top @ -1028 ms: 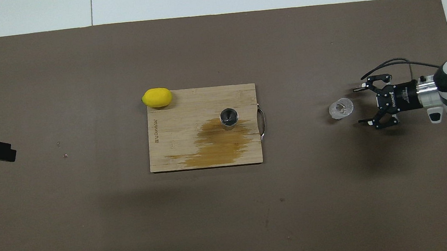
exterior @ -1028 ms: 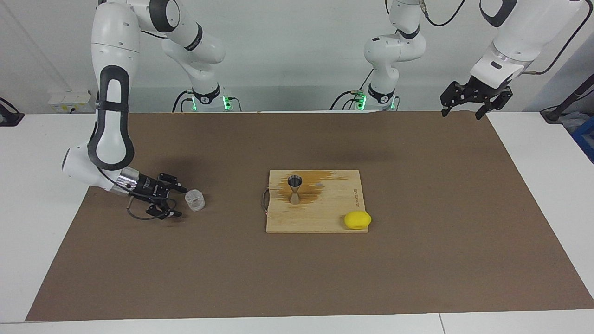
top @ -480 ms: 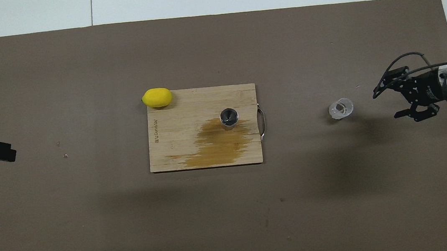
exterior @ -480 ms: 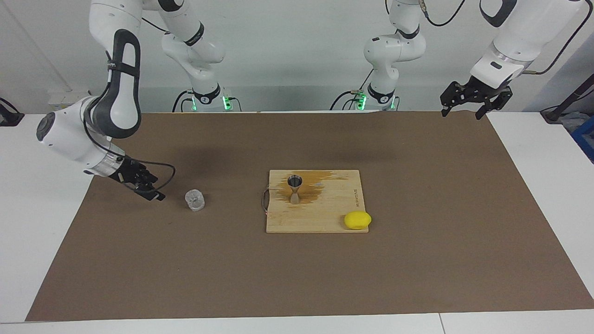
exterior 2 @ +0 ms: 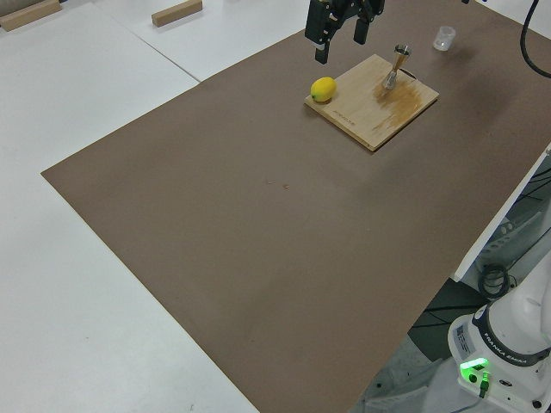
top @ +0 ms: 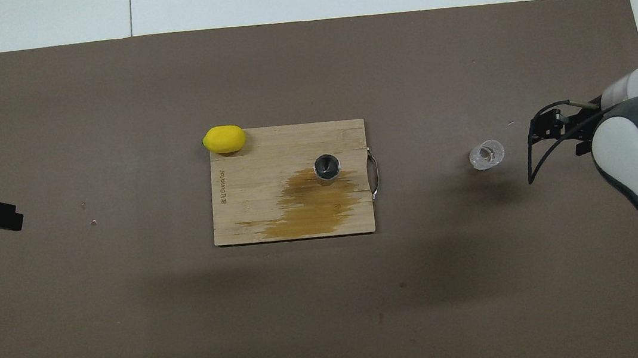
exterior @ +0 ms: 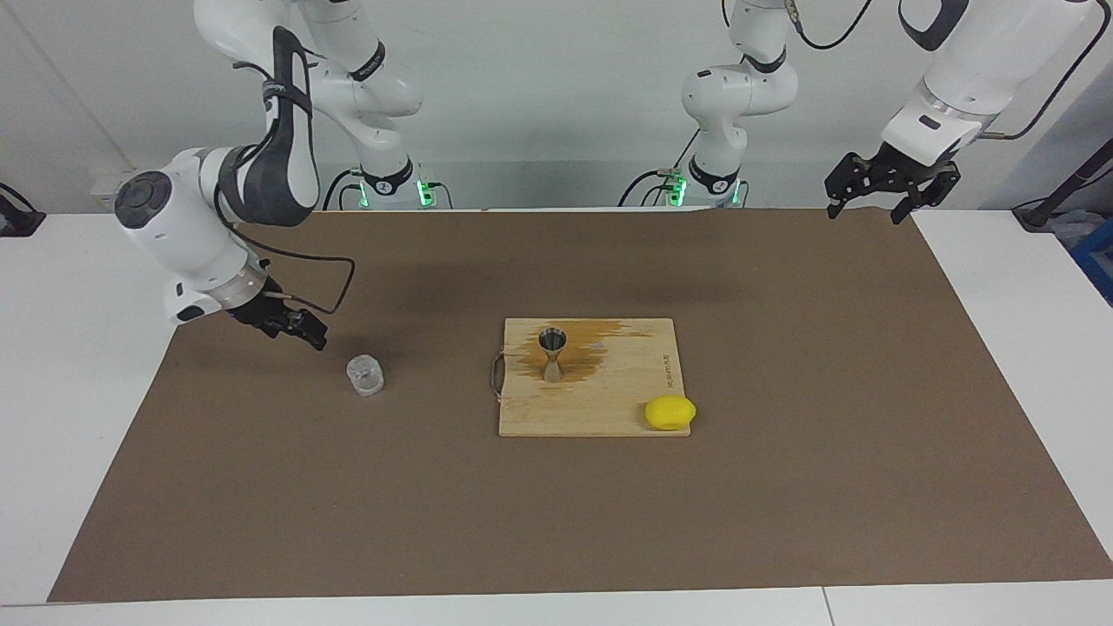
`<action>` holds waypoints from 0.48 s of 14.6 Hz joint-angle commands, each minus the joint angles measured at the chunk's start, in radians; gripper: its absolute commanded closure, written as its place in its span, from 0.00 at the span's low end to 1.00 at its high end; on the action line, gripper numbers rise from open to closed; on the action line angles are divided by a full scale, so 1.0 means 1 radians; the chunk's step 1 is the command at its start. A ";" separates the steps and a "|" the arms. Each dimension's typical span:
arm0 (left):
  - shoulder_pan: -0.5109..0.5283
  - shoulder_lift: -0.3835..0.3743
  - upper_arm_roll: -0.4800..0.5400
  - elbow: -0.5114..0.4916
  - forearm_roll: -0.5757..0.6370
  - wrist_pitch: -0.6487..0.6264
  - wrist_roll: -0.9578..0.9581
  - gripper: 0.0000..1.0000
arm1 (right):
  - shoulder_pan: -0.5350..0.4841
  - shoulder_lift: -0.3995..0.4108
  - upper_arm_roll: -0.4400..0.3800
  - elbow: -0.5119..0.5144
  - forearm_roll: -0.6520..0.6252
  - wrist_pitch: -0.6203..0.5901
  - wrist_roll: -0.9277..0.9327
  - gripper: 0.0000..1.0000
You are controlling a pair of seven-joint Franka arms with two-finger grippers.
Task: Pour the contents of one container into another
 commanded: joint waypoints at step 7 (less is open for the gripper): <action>-0.002 -0.027 0.002 -0.034 0.018 0.021 0.007 0.00 | 0.119 -0.093 0.006 0.241 -0.053 -0.239 0.032 0.00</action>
